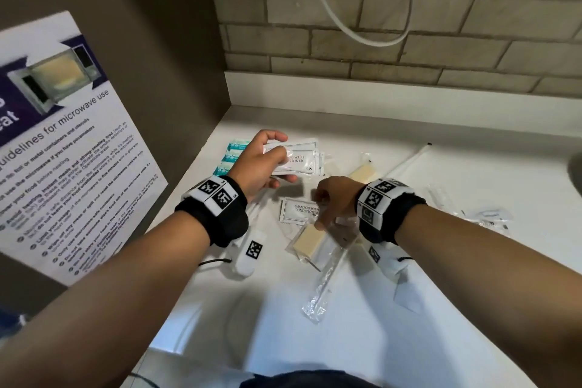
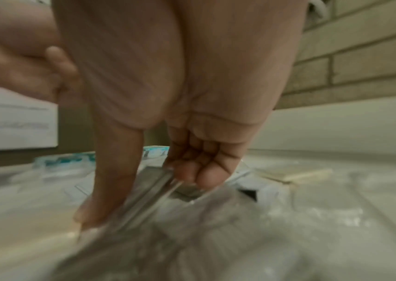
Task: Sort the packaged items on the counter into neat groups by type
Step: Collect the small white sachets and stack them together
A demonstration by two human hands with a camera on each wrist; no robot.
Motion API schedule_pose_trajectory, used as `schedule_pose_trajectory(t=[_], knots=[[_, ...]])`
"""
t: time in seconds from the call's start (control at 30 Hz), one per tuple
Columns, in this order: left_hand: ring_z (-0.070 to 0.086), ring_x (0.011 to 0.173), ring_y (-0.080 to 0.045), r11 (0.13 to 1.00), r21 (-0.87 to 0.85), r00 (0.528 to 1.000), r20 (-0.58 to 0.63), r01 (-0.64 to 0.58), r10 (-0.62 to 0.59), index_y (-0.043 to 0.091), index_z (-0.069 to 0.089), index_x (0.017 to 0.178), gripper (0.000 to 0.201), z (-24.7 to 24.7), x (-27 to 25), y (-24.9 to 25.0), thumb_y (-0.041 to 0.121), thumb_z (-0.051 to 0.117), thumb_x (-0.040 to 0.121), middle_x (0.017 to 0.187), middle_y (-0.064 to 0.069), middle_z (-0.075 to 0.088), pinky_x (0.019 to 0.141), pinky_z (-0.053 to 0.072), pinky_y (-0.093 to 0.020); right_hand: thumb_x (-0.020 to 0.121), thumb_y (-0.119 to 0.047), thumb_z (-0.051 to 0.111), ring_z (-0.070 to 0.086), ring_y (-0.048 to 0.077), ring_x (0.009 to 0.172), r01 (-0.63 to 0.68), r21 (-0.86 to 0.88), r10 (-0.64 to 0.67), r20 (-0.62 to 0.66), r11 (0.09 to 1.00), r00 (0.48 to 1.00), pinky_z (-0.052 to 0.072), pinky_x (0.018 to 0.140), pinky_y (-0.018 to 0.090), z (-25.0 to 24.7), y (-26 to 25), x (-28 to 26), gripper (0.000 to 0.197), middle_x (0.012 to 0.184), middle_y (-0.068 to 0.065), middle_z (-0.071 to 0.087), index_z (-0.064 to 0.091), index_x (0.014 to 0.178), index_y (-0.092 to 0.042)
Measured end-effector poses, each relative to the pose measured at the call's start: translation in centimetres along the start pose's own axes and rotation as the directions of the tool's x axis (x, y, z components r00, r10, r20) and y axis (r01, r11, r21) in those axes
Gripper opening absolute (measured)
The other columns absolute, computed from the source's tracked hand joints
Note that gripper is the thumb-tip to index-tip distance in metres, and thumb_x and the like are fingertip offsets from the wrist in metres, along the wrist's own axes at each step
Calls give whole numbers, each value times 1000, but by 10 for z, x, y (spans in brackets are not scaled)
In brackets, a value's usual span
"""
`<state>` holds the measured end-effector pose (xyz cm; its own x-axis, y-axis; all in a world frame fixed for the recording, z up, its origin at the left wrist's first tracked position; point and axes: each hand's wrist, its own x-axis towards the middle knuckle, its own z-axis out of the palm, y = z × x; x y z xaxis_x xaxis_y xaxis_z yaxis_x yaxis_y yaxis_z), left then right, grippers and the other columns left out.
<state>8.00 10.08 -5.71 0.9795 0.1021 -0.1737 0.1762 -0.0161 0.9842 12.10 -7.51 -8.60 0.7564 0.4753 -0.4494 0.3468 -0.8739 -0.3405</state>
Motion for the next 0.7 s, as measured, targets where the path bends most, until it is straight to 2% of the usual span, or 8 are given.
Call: schedule_pose_trajectory(t=[0.1, 0.2, 0.33, 0.4, 0.47, 0.57, 0.63, 0.7], knots=[[70, 68, -24, 1000, 22, 1000, 10, 6, -6, 30, 55, 112, 34, -4, 0, -2, 6, 45, 89, 117, -18, 64, 41, 39, -22, 70, -19, 84, 54, 5, 66, -8, 51, 8, -15, 999, 1000, 36, 54, 17, -10, 5, -1, 32, 78, -13, 58, 69, 99, -15], [69, 66, -23, 1000, 12, 1000, -29, -5, 5, 30, 53, 119, 41, -8, 2, -2, 3, 43, 90, 109, -10, 69, 41, 41, -22, 70, -23, 84, 56, 9, 67, 21, 68, -15, -84, 997, 996, 39, 56, 19, -29, 9, -2, 22, 75, -10, 62, 65, 81, -21], [70, 65, -23, 997, -46, 992, -114, -56, 51, 28, 56, 119, 46, -14, 10, 0, -1, 41, 88, 110, -9, 69, 45, 44, -24, 71, -31, 85, 51, 11, 55, 86, 105, -67, -165, 991, 984, 39, 58, 26, -58, 11, -7, 44, 55, -4, 48, 45, 58, -17], [71, 68, -25, 997, -52, 991, -126, -48, 41, 26, 59, 117, 45, -14, 13, 1, -2, 40, 87, 109, -11, 69, 52, 46, -27, 73, -25, 84, 61, 12, 58, 153, 223, -111, -191, 963, 975, 51, 65, 31, -72, 11, -12, 42, 52, -6, 51, 46, 57, -16], [71, 74, -25, 998, -49, 992, -124, -34, 28, 24, 62, 115, 44, -13, 14, 2, -1, 40, 87, 109, -11, 70, 57, 49, -30, 77, -14, 81, 66, 16, 68, 257, 398, -185, -210, 881, 960, 59, 71, 29, -82, 6, -17, 22, 66, -4, 66, 60, 71, -17], [68, 86, -28, 997, -80, 995, -95, -22, 14, 22, 65, 110, 35, -7, 15, 4, 7, 39, 92, 111, -11, 71, 61, 52, -30, 77, 3, 76, 65, 15, 67, 363, 589, -226, -295, 722, 928, 60, 61, 22, -86, -9, -17, 24, 82, 7, 67, 60, 87, -12], [68, 71, -31, 985, -171, 998, -57, -11, 2, 18, 63, 111, 29, -2, 13, 10, 16, 38, 97, 108, -17, 71, 57, 47, -28, 75, 4, 78, 62, 20, 65, 393, 605, -192, -370, 693, 909, 59, 58, 27, -83, -18, -9, 28, 79, 9, 63, 56, 83, -13], [66, 62, -31, 966, -258, 1000, -3, 16, -18, 13, 61, 115, 35, -1, 11, 17, 34, 36, 100, 103, -21, 71, 52, 41, -27, 73, -4, 82, 60, 24, 66, 388, 563, -144, -428, 730, 892, 59, 59, 31, -80, -24, -1, 30, 78, 9, 62, 54, 80, -13]])
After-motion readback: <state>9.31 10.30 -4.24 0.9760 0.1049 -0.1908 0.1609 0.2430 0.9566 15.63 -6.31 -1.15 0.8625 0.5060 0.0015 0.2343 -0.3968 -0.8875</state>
